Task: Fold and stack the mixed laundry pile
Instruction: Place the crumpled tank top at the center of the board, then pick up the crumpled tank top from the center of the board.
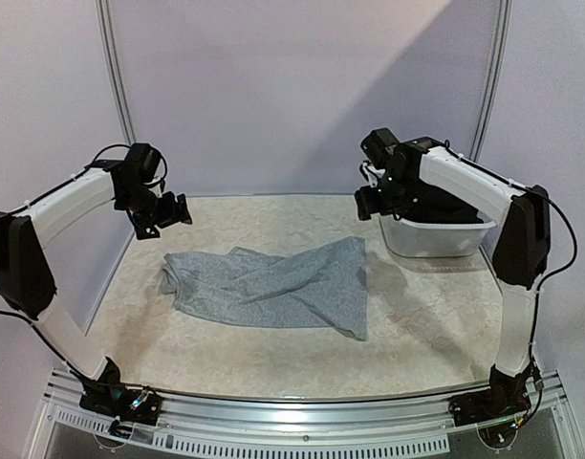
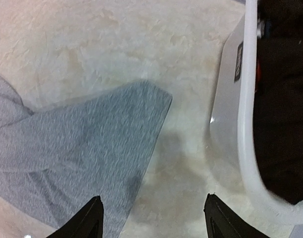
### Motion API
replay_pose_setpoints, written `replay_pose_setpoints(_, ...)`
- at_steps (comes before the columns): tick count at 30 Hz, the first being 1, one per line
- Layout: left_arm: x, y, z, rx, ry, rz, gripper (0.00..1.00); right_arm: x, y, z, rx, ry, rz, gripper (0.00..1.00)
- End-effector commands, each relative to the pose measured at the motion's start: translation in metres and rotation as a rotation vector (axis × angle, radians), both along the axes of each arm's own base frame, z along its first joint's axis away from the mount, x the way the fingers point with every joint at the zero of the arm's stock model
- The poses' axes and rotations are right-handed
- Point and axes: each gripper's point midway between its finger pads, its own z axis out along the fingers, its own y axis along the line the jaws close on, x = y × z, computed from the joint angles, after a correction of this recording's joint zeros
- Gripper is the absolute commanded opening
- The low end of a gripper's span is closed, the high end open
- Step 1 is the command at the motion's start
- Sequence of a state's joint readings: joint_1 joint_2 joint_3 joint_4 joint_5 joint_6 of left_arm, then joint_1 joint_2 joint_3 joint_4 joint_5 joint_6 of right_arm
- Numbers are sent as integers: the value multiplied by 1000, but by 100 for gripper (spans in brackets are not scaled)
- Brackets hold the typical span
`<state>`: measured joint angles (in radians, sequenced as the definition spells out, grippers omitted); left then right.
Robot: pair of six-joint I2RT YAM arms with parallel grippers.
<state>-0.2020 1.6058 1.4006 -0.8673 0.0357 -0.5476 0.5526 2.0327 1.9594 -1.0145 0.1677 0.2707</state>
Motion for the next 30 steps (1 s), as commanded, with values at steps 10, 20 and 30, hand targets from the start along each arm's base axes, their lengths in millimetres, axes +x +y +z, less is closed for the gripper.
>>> replay_pose_setpoints(10,-91,11,-89,-55,202,50,68,-149,7,-41,236,247,128,70)
replay_pose_setpoints(20,-102,1,-137,-94,307,30,51,-173,-5,-78,156,320,136,68)
replay_pose_setpoints(30,-110,-4,-166,-121,359,15,38,-177,-9,-87,152,340,101,67)
